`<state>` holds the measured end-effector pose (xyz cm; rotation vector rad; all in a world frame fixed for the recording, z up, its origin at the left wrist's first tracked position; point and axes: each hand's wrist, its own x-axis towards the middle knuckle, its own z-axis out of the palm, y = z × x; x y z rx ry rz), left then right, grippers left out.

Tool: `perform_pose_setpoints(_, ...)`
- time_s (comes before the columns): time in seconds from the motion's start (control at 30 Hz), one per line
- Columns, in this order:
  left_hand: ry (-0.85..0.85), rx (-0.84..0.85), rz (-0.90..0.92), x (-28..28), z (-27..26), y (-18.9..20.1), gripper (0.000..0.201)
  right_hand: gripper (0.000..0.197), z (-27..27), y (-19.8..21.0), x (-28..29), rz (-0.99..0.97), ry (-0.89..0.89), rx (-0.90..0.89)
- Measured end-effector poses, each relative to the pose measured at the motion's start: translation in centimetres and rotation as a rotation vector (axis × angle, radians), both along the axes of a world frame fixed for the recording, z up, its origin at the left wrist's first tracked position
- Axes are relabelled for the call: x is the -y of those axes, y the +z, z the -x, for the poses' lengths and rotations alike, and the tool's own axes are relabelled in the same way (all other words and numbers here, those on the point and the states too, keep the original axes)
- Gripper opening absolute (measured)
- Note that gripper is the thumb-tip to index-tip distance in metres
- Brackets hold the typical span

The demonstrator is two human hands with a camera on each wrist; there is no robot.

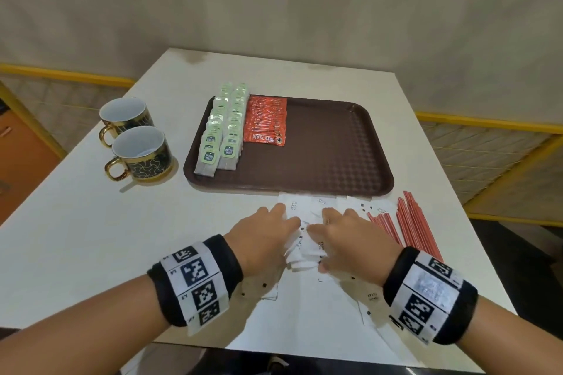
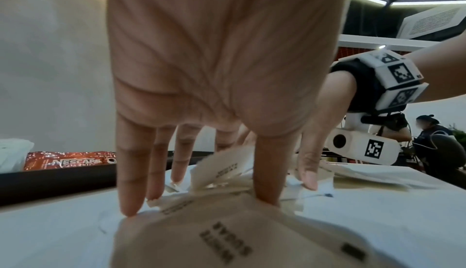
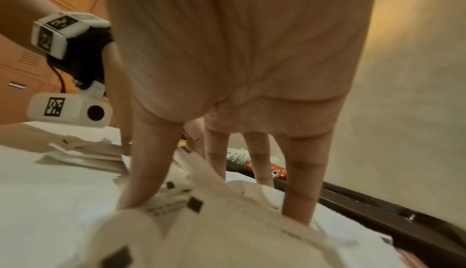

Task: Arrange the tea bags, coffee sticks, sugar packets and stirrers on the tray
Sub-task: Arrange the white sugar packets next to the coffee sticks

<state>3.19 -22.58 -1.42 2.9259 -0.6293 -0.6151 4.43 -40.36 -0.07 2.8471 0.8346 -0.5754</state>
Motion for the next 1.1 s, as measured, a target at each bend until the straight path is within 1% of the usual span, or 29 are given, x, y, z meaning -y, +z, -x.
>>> perform_pose_setpoints(0.03, 0.0, 0.005, -0.001, -0.2, -0.1, 0.1, 0.039, 0.025, 0.0, 0.1, -0.1, -0.008, 0.017, 0.031)
perform_pose_setpoints(0.07, 0.001, 0.007, -0.003, -0.4, -0.3, 0.2, 0.034, 0.017, 0.0, 0.2, -0.2, -0.014, 0.034, 0.061)
perform_pose_setpoints(0.1, 0.0, 0.014, -0.006, -0.6, -0.4, 0.3, 0.029, 0.013, 0.0, 0.3, -0.3, -0.015, 0.051, 0.083)
perform_pose_setpoints(0.17, -0.013, 0.043, -0.009, -1.0, -0.7, 0.4, 0.022, 0.018, -0.1, 0.4, -0.5, -0.015, 0.067, 0.116)
perform_pose_setpoints(0.23, -0.027, 0.058, -0.016, -1.5, -0.8, 0.5, 0.023, 0.022, -0.4, 0.6, -0.6, -0.048, 0.065, 0.123)
perform_pose_setpoints(0.37, -0.001, 0.074, 0.037, -2.3, -1.0, 1.4, 0.025, 0.018, -1.6, 1.5, -0.6, -0.15, 0.05, 0.139)
perform_pose_setpoints(0.43, 0.02, 0.076, 0.084, -2.7, -1.3, 1.8, 0.022, 0.019, -2.3, 2.1, -0.5, -0.228, 0.018, 0.13)
perform_pose_setpoints(0.5, 0.053, 0.083, 0.168, -3.0, -1.4, 2.0, 0.017, 0.019, -2.8, 2.7, -0.6, -0.287, -0.005, 0.127)
perform_pose_setpoints(0.57, 0.097, 0.082, 0.253, -3.2, -1.4, 2.3, 0.011, 0.012, -3.2, 3.1, -1.0, -0.343, -0.029, 0.122)
perform_pose_setpoints(0.6, 0.122, 0.069, 0.283, -3.3, -1.5, 2.4, 0.008, 0.012, -3.3, 3.1, -1.1, -0.376, -0.05, 0.11)
perform_pose_setpoints(0.7, 0.225, 0.027, 0.397, -3.9, -1.8, 2.9, 0.013, 0.015, -3.7, 3.2, -1.5, -0.517, -0.14, 0.064)
perform_pose_setpoints(0.77, 0.319, 0.016, 0.514, -4.5, -2.1, 3.0, 0.014, 0.015, -4.2, 3.3, -1.5, -0.665, -0.243, 0.007)
perform_pose_setpoints(0.87, 0.456, -0.013, 0.693, -5.7, -2.4, 3.0, 0.01, 0.013, -5.0, 3.6, -1.4, -0.868, -0.43, -0.11)
perform_pose_setpoints(0.93, 0.499, -0.062, 0.797, -6.3, -2.4, 3.2, 0.025, 0.012, -5.3, 3.7, -1.3, -0.979, -0.543, -0.179)
perform_pose_setpoints(0.97, 0.518, -0.096, 0.838, -6.5, -2.4, 3.4, 0.029, 0.011, -5.3, 3.8, -1.3, -1.023, -0.585, -0.205)
perform_pose_setpoints(1.03, 0.551, -0.142, 0.884, -6.7, -2.2, 3.6, 0.026, 0.01, -5.4, 3.8, -1.4, -1.084, -0.638, -0.243)
perform_pose_setpoints(1.1, 0.58, -0.153, 0.896, -6.9, -2.2, 3.8, 0.014, 0.013, -5.3, 3.9, -1.6, -1.126, -0.666, -0.273)
